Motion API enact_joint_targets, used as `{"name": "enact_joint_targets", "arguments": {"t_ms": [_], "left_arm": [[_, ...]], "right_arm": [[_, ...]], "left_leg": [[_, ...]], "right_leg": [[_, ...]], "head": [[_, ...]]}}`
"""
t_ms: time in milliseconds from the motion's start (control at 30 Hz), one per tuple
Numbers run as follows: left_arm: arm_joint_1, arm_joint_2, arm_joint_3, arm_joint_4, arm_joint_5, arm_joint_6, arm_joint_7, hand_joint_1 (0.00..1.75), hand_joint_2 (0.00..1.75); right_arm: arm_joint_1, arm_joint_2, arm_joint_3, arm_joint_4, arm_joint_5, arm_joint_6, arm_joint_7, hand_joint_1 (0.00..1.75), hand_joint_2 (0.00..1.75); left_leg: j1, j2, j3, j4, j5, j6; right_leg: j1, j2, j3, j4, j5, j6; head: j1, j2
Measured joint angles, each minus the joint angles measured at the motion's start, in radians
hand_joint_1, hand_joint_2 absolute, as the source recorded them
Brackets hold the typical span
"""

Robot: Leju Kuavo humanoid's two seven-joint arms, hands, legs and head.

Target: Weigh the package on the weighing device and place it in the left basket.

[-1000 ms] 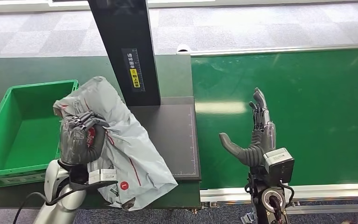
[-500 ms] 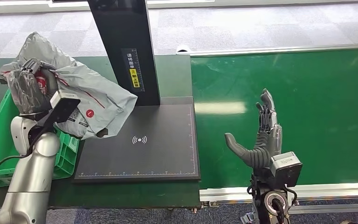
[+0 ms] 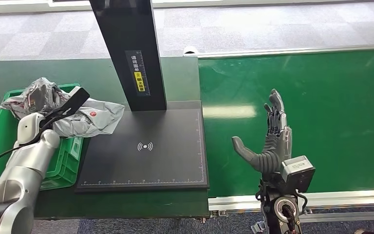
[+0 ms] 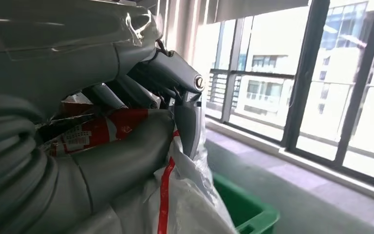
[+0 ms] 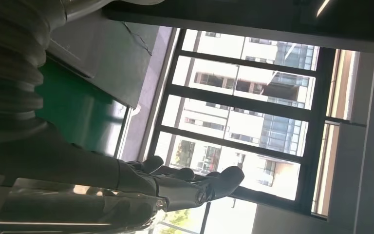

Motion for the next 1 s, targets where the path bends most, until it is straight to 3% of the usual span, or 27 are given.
{"name": "enact_joint_targets", "arguments": {"t_ms": [200,433,833,867,900,1000], "left_arm": [[-0.023,0.018,-0.005,0.081,-0.061,0.005,0.113,1.75,1.75],[-0.041,0.029,0.020,0.094,-0.090,0.140,0.193,1.75,1.75],[-0.051,0.041,0.129,0.090,-0.098,0.283,0.200,1.64,1.75],[-0.051,0.041,0.136,0.090,-0.100,0.286,0.202,1.57,1.75],[-0.051,0.041,0.141,0.090,-0.103,0.289,0.207,1.35,1.75],[-0.051,0.044,0.154,0.090,-0.120,0.298,0.228,0.21,1.75]], "right_arm": [[-0.001,0.000,0.002,0.000,0.000,0.001,0.008,0.00,1.75],[-0.001,0.002,0.013,0.000,0.000,0.002,0.016,0.00,1.75],[-0.007,0.005,0.025,0.011,0.003,-0.005,0.018,0.00,1.75],[-0.008,0.005,0.025,0.011,0.003,-0.006,0.019,0.00,1.75],[-0.008,0.005,0.026,0.012,0.003,-0.006,0.020,0.00,1.75],[-0.008,0.006,0.029,0.012,0.003,-0.007,0.021,0.00,1.75]], "left_leg": [[0.000,0.000,-0.001,0.000,0.000,0.000],[0.000,0.000,-0.001,0.000,0.000,0.000],[0.000,0.000,-0.002,0.000,0.000,0.000],[0.000,0.000,-0.002,0.000,0.000,0.000],[0.000,0.000,-0.002,0.000,0.000,0.000],[0.000,0.000,-0.002,0.000,0.000,0.000]], "right_leg": [[0.000,0.000,-0.001,0.000,0.000,0.000],[0.000,0.000,-0.001,0.000,0.000,0.000],[0.000,0.000,-0.001,0.000,0.000,0.000],[0.000,0.000,-0.001,0.000,0.000,0.000],[0.000,0.000,-0.001,0.000,0.000,0.000],[0.000,0.000,-0.001,0.000,0.000,0.000]], "head": [[0.000,0.000],[0.000,0.000],[0.000,0.000],[0.000,0.000],[0.000,0.000],[0.000,0.000]]}}
